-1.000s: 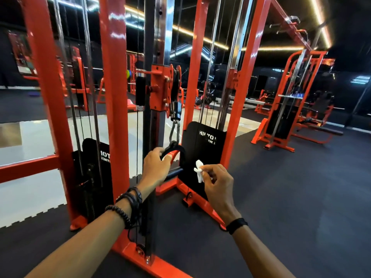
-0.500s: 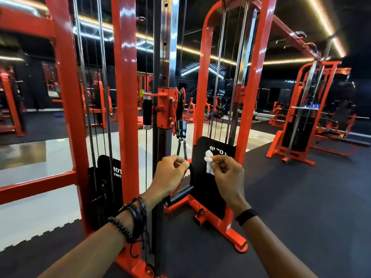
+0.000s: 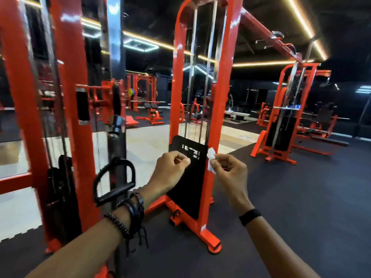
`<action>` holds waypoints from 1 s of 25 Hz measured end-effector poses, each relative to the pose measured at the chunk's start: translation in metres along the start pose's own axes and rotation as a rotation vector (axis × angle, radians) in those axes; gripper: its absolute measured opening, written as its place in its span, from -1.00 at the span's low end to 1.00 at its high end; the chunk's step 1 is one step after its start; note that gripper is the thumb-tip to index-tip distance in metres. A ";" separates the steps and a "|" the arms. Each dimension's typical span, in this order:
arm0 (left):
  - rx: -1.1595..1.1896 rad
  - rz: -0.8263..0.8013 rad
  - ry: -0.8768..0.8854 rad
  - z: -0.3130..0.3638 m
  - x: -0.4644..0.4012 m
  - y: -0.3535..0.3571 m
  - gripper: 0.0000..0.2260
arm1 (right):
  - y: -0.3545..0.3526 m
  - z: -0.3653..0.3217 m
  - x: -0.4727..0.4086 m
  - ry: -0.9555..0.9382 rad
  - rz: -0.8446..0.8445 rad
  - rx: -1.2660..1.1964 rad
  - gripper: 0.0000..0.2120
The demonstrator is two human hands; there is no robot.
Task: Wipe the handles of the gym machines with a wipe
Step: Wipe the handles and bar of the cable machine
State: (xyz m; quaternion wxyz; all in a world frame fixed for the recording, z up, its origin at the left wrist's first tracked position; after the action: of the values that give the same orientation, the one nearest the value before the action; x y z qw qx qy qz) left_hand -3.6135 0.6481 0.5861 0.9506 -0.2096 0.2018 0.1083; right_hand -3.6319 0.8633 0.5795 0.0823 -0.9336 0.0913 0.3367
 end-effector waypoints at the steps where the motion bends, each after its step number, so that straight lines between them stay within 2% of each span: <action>1: 0.013 -0.016 0.002 0.006 -0.004 0.024 -0.91 | -0.022 0.010 -0.006 0.010 0.014 0.013 -0.95; 5: 0.080 -0.095 -0.007 0.029 -0.019 0.118 -0.79 | -0.104 0.039 -0.025 0.017 0.039 0.071 -0.92; 8: 0.101 -0.160 0.004 0.045 -0.031 0.184 -0.87 | -0.163 0.060 -0.039 0.024 0.088 0.095 -0.93; 16: 0.094 -0.271 0.030 0.049 -0.092 0.324 -0.82 | -0.260 0.134 -0.082 0.070 0.168 0.134 -0.95; 20: 0.128 -0.301 0.053 0.048 -0.145 0.394 -0.79 | -0.295 0.164 -0.137 0.031 0.169 0.178 -0.96; 25: 0.132 -0.289 0.119 0.069 -0.241 0.470 -0.91 | -0.321 0.188 -0.251 -0.064 0.113 0.259 -0.93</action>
State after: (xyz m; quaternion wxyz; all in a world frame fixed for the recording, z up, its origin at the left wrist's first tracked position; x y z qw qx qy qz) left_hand -3.9424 1.0671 0.5805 0.9543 -0.1797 0.2322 -0.0556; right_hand -3.8646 1.2443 0.6285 0.1861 -0.8974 0.1836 0.3556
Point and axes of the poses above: each hand's wrist, its own x-axis away from the middle knuckle, its own y-axis out of the palm, z = x × y, the point moved 10 cm from there along -x, towards the middle knuckle, and after that the axes turned 2 degrees about -z, right-handed, at the moved point
